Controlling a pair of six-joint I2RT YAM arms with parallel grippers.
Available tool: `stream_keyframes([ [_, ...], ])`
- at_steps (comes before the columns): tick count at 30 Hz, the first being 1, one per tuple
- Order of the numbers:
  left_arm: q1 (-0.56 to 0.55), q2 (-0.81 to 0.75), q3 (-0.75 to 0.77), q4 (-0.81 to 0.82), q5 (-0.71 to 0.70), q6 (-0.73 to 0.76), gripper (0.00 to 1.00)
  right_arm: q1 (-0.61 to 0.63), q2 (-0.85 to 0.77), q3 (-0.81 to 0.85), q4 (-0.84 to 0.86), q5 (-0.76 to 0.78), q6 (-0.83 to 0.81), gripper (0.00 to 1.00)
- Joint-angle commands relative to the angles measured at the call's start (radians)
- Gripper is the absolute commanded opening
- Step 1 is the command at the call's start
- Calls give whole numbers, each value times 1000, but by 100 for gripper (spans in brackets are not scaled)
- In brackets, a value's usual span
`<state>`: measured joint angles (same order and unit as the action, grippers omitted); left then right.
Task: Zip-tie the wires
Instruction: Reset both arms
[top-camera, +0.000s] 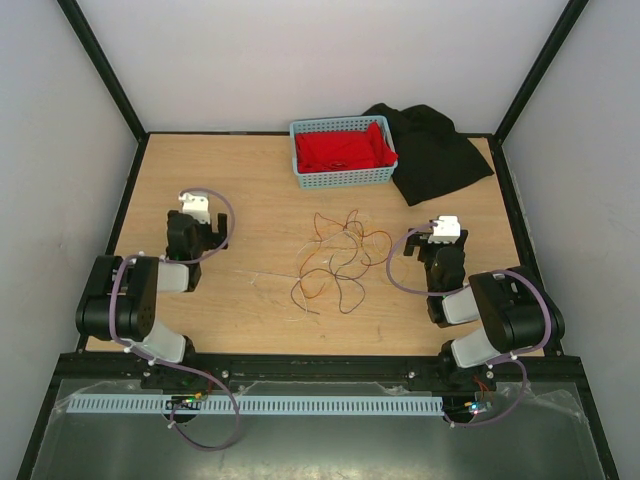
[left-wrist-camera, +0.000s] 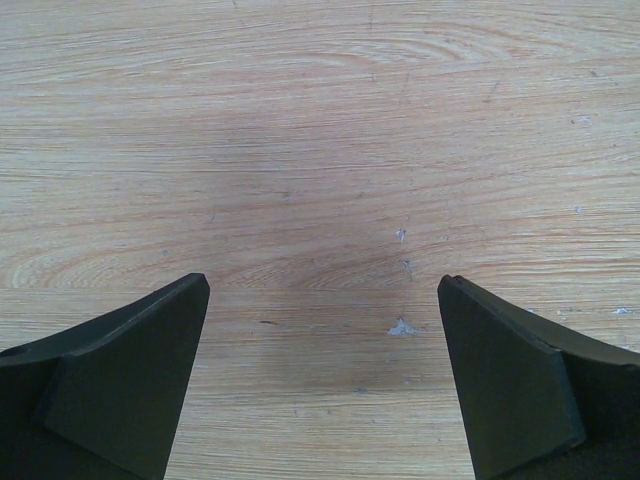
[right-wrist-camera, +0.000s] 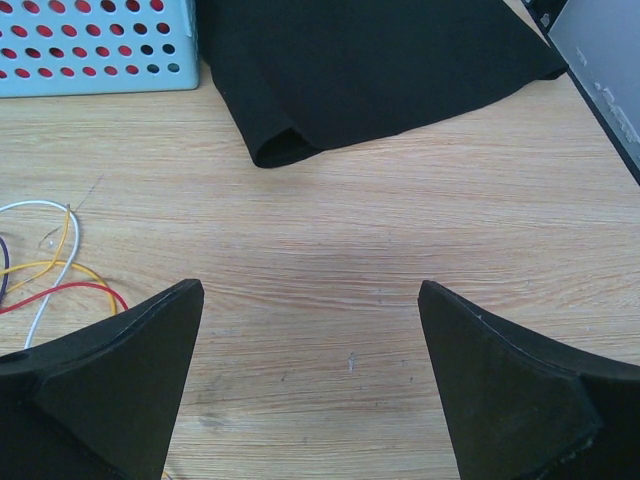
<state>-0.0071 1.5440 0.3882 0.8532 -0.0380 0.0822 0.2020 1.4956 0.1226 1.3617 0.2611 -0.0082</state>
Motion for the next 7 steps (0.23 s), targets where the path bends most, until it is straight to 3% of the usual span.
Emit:
stream_keyframes([
  [1,-4,-2,12,20,-8,-4,99,-4,1,30,-8,-9,-3,99],
  [7,-2,-2,13,17,-4,-4,99,-4,4,45,-37,-31,-13,99],
])
